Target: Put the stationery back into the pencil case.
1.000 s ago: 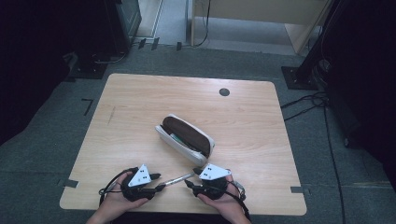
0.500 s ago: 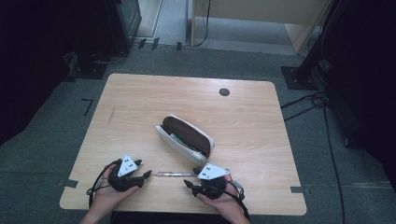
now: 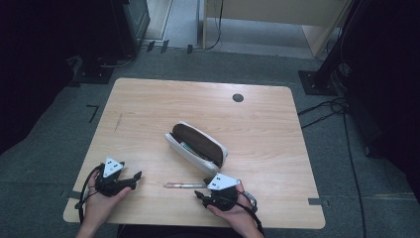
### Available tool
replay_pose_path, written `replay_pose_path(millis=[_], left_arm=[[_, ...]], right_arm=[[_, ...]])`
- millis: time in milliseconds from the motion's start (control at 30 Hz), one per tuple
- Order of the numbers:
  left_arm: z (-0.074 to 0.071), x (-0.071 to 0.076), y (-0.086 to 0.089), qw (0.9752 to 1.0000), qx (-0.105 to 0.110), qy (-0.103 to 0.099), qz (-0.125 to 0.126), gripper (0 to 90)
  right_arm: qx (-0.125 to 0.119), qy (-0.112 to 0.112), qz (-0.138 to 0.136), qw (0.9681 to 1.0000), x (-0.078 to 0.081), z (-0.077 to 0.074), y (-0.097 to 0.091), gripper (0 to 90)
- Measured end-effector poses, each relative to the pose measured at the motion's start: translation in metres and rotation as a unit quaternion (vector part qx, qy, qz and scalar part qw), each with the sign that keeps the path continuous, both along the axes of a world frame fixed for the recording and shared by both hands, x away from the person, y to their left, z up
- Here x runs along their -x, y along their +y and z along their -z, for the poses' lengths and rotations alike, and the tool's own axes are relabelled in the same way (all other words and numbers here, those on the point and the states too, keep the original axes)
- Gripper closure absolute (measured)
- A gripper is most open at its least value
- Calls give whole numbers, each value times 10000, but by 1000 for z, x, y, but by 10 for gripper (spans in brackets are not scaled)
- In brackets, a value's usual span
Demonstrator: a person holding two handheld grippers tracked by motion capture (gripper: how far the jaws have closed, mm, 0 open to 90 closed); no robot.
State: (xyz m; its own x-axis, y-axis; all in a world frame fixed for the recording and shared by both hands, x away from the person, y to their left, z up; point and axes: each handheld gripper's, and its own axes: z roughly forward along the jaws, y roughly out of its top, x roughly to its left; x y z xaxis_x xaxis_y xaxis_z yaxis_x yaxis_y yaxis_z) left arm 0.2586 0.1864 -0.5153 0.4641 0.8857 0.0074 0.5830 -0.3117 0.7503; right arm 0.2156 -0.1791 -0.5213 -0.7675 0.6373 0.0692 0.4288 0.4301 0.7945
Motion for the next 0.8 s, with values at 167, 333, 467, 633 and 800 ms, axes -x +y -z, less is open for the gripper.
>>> replay_pose_path(millis=[167,333,467,633,800], left_arm=[[0,-1,4,9998,142,23,-100,220],[0,-3,7,9995,276,75,-110,230],[1,-4,7,9992,335,154,-122,235],[1,-5,7,9993,294,210,-95,238],[2,-6,6,9994,237,262,-58,238]], right_arm=[[74,25,-97,9999,1,0,2,525],[106,90,-245,9996,3,1,4,616],[115,132,-351,9992,5,1,6,683],[157,74,-318,9993,7,1,8,728],[324,-106,-323,9989,10,1,12,714]])
